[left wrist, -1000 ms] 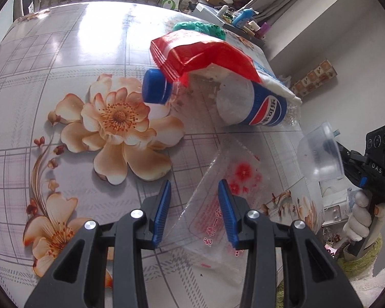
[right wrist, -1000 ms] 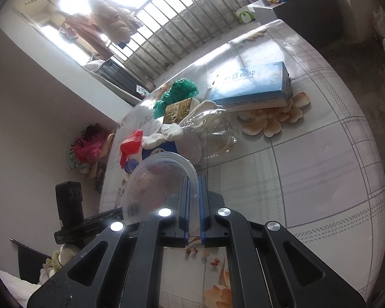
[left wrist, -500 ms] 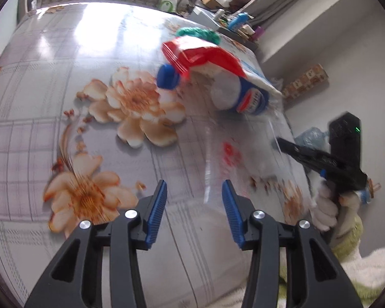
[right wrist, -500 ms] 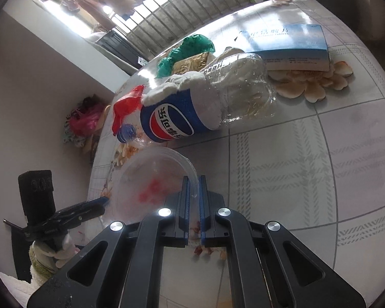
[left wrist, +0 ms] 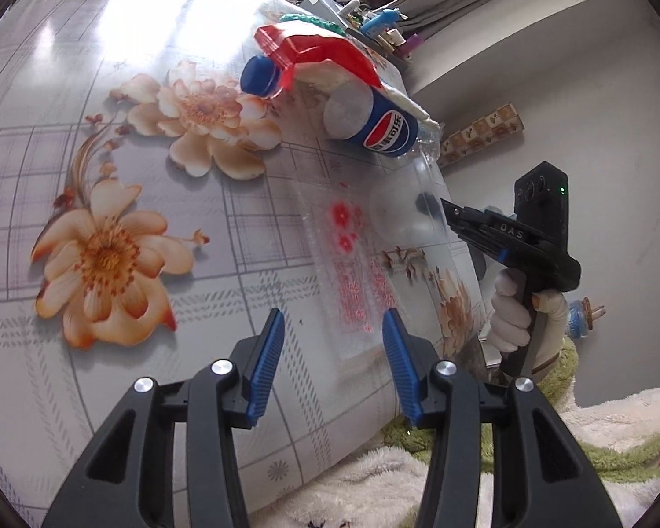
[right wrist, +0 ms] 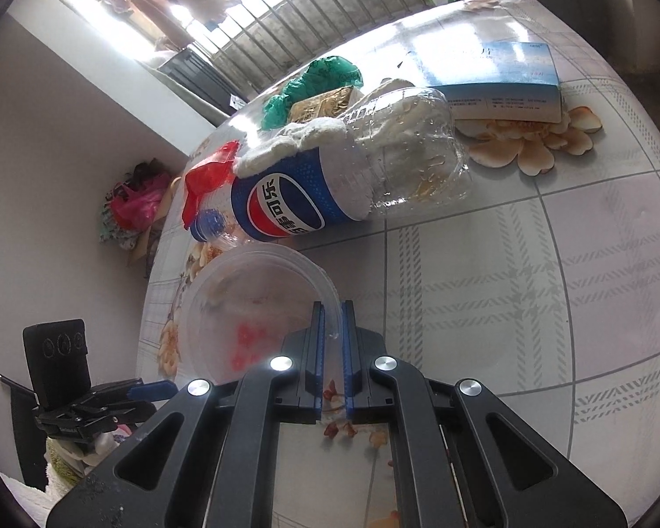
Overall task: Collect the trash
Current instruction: 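Lift the clear bag with the left gripper while the right gripper lifts the clear cup, then carry the clear bag and cup with both grippers over the blue wastebasket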
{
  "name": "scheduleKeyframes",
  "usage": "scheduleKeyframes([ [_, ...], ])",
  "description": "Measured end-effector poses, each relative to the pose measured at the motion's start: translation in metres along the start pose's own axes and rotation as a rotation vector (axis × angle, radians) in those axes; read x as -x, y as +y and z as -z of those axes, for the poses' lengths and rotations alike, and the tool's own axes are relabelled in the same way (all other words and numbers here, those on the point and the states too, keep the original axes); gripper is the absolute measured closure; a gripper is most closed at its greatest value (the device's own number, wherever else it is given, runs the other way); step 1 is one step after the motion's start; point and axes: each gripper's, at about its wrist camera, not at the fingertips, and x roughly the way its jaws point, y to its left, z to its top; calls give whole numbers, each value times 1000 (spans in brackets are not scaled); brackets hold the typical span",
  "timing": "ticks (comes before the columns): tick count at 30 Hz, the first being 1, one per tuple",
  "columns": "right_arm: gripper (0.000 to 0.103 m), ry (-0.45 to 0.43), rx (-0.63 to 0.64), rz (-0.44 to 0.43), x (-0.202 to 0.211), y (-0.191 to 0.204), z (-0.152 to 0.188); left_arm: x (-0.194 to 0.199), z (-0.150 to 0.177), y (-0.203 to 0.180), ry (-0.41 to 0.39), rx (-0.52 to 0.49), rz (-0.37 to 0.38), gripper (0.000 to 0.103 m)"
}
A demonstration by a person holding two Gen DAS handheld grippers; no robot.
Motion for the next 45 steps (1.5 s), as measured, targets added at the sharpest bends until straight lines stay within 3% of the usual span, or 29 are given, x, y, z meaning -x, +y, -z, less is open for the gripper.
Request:
scheduleKeyframes([
  [7,97,7,6,2,-7,4,-3,-4,13,-9,40,-24,24,54],
  [15,97,13,14,11,-10,3,-1,-32,-2,-5,20,73,51,55],
  [24,96,19,5,6,-12,-2,1,-49,-23,4,-8,164,188,55],
  [35,95,27,-1,-6,-16,-6,2,-45,-34,8,-63,260,452,55],
  [42,93,30,-14,-12,-18,-12,4,-57,-40,-10,-41,203,405,56],
  [45,92,30,-18,-16,-18,-15,4,-62,-42,-22,-27,143,341,63],
])
